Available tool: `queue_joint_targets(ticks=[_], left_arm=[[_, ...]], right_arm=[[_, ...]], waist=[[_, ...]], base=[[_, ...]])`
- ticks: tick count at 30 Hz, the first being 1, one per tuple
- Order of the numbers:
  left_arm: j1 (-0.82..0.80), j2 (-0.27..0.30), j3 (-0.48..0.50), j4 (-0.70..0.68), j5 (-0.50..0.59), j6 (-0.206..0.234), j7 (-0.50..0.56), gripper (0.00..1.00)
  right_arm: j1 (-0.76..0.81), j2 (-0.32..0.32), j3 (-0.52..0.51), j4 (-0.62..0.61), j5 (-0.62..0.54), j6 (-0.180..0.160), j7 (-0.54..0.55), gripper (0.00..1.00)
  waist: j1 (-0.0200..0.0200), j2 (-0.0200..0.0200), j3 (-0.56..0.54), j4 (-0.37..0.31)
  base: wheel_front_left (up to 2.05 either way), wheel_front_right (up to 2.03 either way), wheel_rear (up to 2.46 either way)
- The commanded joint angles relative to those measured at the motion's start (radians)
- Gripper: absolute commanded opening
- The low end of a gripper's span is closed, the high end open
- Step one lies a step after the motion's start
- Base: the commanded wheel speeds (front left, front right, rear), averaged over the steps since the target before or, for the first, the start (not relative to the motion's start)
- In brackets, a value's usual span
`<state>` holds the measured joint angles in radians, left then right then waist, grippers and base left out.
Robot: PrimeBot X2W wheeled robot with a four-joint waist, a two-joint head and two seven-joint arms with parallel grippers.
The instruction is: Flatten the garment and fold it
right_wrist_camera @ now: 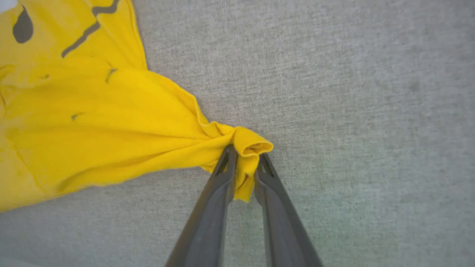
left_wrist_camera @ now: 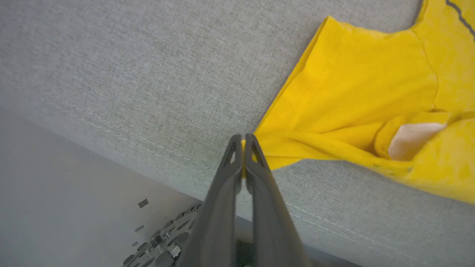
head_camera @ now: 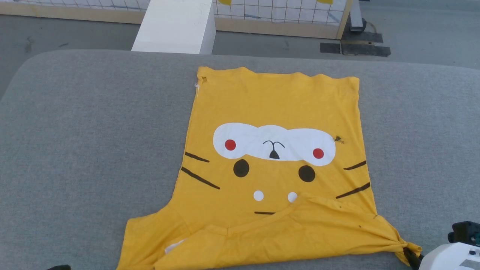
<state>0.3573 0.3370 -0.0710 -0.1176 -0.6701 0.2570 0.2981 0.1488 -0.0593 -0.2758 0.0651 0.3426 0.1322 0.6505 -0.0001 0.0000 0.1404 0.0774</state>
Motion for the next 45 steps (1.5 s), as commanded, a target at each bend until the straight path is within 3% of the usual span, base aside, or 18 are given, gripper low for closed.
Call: queue_joint_targets(ticks=[1, 8, 10, 14, 18, 24, 30, 35, 45], left_arm=[[-0.020, -0.007, -0.002, 0.003, -0.001, -0.008, -0.013, 0.00], [-0.043, -0.009, -0.019, 0.003, 0.009, -0.035, -0.049, 0.00], [-0.060, -0.010, -0.028, 0.001, 0.014, -0.048, -0.065, 0.00], [-0.085, -0.012, -0.047, -0.002, 0.025, -0.057, -0.071, 0.00], [-0.115, -0.021, -0.072, -0.006, 0.034, -0.067, -0.073, 0.00], [-0.175, -0.038, -0.098, 0.006, 0.037, -0.088, -0.088, 0.00], [-0.240, -0.059, -0.119, 0.041, 0.036, -0.112, -0.110, 0.00], [-0.290, -0.078, -0.133, 0.074, 0.032, -0.135, -0.135, 0.00], [-0.352, -0.099, -0.156, 0.133, 0.033, -0.166, -0.172, 0.00]], right_arm=[[0.014, 0.009, 0.019, 0.033, 0.007, -0.002, -0.002, 1.00], [0.001, 0.009, 0.007, -0.062, -0.024, -0.002, -0.107, 1.00], [-0.035, 0.009, -0.002, -0.147, -0.055, -0.002, -0.240, 1.00], [-0.116, 0.009, -0.002, -0.174, -0.096, -0.002, -0.392, 1.00], [-0.258, 0.008, -0.003, -0.105, -0.148, -0.002, -0.489, 1.00], [-0.558, -0.053, -0.018, 0.116, -0.166, -0.002, -0.514, 1.00], [-0.838, -0.117, -0.080, 0.355, -0.224, -0.002, -0.411, 1.00], [-1.001, -0.162, -0.140, 0.478, -0.328, -0.002, -0.243, 1.00], [-1.152, -0.143, -0.211, 0.516, -0.493, -0.002, 0.109, 1.00]], waist=[[0.0001, 0.0000, -0.003, 0.003], [0.0001, 0.0000, -0.010, 0.014], [0.0001, 0.0000, -0.010, 0.030], [0.0001, 0.0000, -0.004, 0.059], [0.0001, 0.0000, 0.025, 0.095], [0.0001, 0.0000, 0.111, 0.142], [0.0001, 0.0000, 0.219, 0.191], [0.0001, 0.0000, 0.308, 0.231], [0.0001, 0.0000, 0.405, 0.270]], base=[[0.00, 0.00, 0.00], [0.00, 0.00, 0.00], [0.00, 0.00, 0.00], [0.00, 0.00, 0.00], [0.00, 0.00, 0.00], [0.00, 0.00, 0.00], [0.00, 0.00, 0.00], [0.00, 0.00, 0.00], [0.00, 0.00, 0.00]])
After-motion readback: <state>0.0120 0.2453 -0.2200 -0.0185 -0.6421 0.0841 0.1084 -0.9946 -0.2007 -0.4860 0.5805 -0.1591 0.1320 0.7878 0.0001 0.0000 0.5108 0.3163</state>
